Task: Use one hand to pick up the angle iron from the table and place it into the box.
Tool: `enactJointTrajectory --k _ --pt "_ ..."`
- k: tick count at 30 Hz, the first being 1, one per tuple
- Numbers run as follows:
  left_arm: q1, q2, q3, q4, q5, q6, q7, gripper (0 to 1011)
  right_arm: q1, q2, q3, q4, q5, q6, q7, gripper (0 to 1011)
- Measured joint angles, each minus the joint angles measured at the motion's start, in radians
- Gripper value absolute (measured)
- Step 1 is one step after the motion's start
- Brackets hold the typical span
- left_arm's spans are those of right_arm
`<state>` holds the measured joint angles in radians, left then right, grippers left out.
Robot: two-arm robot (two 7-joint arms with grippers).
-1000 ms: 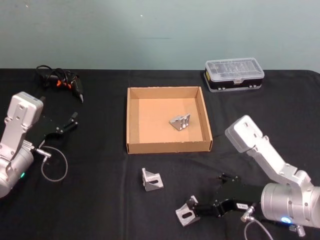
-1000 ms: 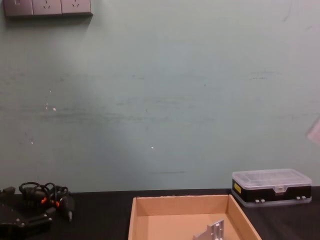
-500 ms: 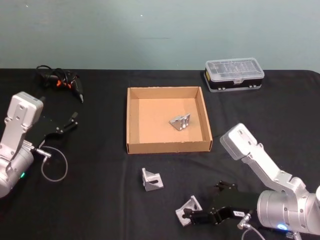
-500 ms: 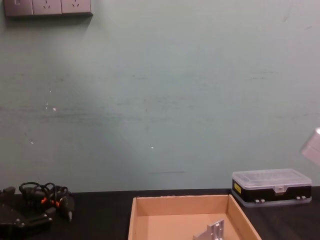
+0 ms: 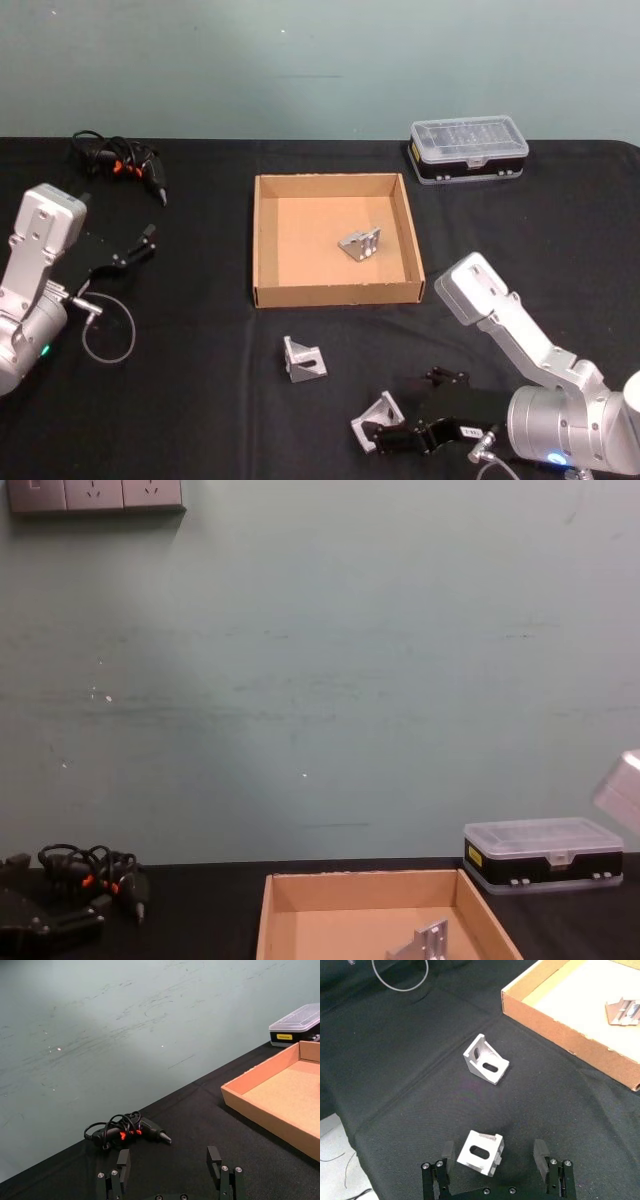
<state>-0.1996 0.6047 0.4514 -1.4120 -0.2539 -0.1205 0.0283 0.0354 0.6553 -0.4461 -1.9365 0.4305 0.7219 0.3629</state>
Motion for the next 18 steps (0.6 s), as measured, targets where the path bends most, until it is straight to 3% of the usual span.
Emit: enactJointTrajectory --k 7,12,18 --pt "0.000 0.000 0.000 0.000 0.000 0.000 0.000 1000 0.001 -0.002 -0.006 0.008 -0.003 -0.011 0.006 997" --pt "0.000 0.000 0.000 0.000 0.000 0.000 0.000 1000 0.001 -0.003 -0.008 0.011 -0.004 -0.012 0.006 907" --pt "0.000 0.000 0.000 0.000 0.000 0.000 0.000 1000 0.000 -0.004 -0.009 0.014 -0.005 -0.012 0.006 707"
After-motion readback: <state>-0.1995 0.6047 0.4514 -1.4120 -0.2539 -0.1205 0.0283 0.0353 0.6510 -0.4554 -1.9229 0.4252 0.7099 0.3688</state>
